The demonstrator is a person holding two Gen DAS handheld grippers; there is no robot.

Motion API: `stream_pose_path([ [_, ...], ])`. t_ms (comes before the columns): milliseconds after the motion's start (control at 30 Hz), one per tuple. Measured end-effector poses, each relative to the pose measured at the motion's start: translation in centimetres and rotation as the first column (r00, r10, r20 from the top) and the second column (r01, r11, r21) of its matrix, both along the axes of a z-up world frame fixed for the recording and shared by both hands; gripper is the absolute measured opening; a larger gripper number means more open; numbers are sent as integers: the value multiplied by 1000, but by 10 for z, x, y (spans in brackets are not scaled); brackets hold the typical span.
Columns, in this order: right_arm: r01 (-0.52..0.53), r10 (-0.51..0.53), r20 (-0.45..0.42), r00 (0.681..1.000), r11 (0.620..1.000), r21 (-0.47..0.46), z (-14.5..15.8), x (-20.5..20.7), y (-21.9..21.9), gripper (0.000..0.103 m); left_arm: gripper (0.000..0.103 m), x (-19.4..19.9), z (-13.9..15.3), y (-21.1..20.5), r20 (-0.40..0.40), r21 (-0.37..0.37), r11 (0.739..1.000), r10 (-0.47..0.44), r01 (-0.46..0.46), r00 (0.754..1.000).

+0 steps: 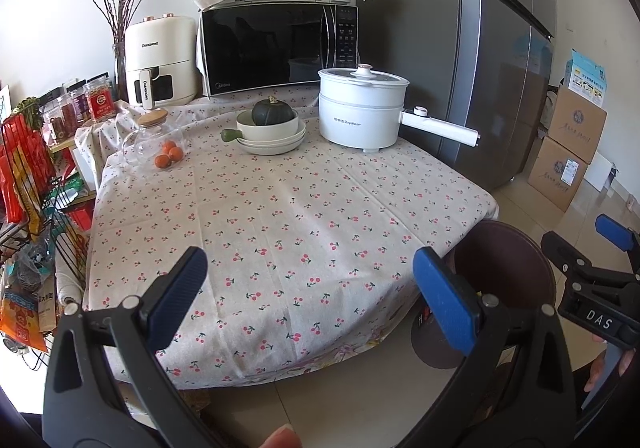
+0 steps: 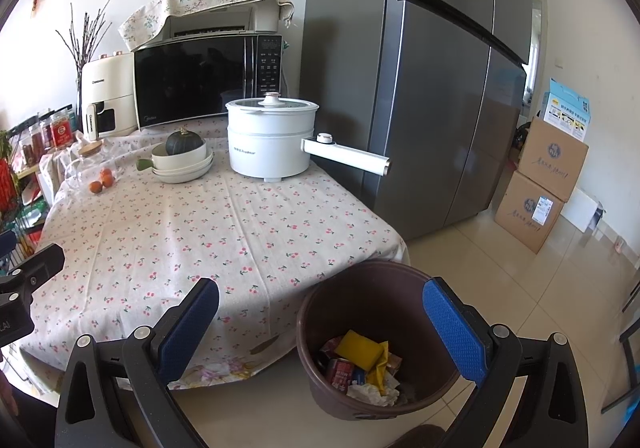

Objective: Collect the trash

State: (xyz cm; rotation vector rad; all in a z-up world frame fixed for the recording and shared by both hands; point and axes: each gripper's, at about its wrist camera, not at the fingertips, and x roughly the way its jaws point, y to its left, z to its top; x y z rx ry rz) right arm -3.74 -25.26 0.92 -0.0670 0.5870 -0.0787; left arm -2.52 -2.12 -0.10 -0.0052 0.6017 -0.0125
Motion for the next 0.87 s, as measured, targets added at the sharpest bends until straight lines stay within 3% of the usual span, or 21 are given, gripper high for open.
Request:
stream_pose_path([
  [867,-2,2,-7,1000,1000,0,-5,0,-3,103,102,6,-7,2,-59,-28,999,-22,20,998],
])
